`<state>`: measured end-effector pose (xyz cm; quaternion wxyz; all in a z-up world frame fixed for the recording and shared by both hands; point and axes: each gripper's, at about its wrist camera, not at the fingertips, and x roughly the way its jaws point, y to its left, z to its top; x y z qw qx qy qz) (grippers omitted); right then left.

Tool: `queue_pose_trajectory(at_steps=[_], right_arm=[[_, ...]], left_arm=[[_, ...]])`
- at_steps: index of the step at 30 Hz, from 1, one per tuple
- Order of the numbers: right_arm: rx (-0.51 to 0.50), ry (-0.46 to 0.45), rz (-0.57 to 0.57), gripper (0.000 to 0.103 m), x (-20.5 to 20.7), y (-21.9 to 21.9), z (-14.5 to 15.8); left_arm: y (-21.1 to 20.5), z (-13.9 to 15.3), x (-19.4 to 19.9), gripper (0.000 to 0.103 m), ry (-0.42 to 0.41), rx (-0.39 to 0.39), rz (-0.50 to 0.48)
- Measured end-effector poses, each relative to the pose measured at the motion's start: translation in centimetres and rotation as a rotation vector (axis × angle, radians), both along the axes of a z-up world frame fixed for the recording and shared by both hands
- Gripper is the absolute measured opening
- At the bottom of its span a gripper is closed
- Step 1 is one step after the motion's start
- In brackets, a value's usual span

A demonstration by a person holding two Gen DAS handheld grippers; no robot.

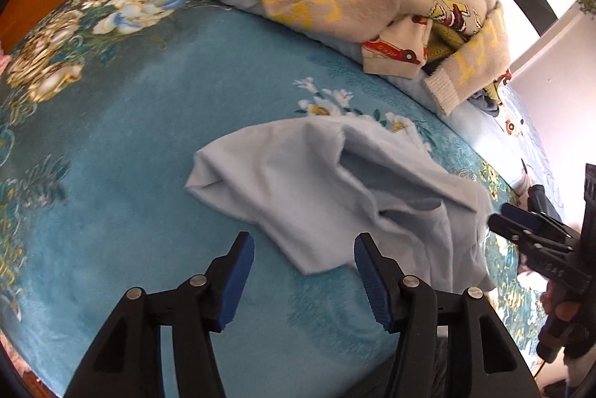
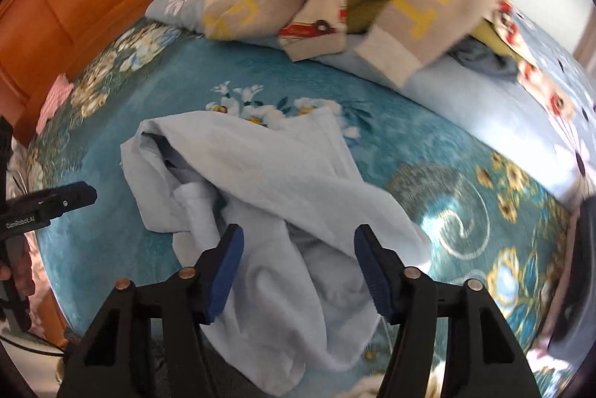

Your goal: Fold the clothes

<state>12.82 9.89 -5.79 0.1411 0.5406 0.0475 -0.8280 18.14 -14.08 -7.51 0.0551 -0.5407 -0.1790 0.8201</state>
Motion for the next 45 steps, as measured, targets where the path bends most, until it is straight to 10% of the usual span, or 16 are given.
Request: queue_pose_trajectory(at_steps=[8, 13, 20, 28, 36, 45], right_arm=[[0.014, -0.038, -0.037, 0.046, 0.2, 0.5, -1.1], [0.025, -0.037, -0.082, 0.046, 1.3, 2.9, -1.1], [-0.046, -0.020, -0.135, 0.046, 2.2, 5.3, -0.3], [-0.154, 0.057, -0.187, 0.046, 5.0, 9.4, 3.3], [-0.285, 0.068, -0.197, 0.046, 5.2, 12.9, 3.8], [-0.489, -0.139, -0.346, 0.029, 2.0, 14.5, -4.4]], left_arm=[[3.0, -2.5, -4.9, 0.056, -0.076, 0.042, 0.061], [2.8, -2.3, -5.3, 0.003, -0.075, -0.009, 0.101], [6.1, 6.4, -5.9, 0.003, 0.161, 0.074, -0.083], [20.8, 15.3, -10.2, 0.003, 0.323, 0.197, -0.480], [31.9, 12.8, -10.8, 0.003, 0.213, 0.143, -0.753], [30.5, 9.7, -12.1, 0.004, 0.095, 0.177, -0.686]])
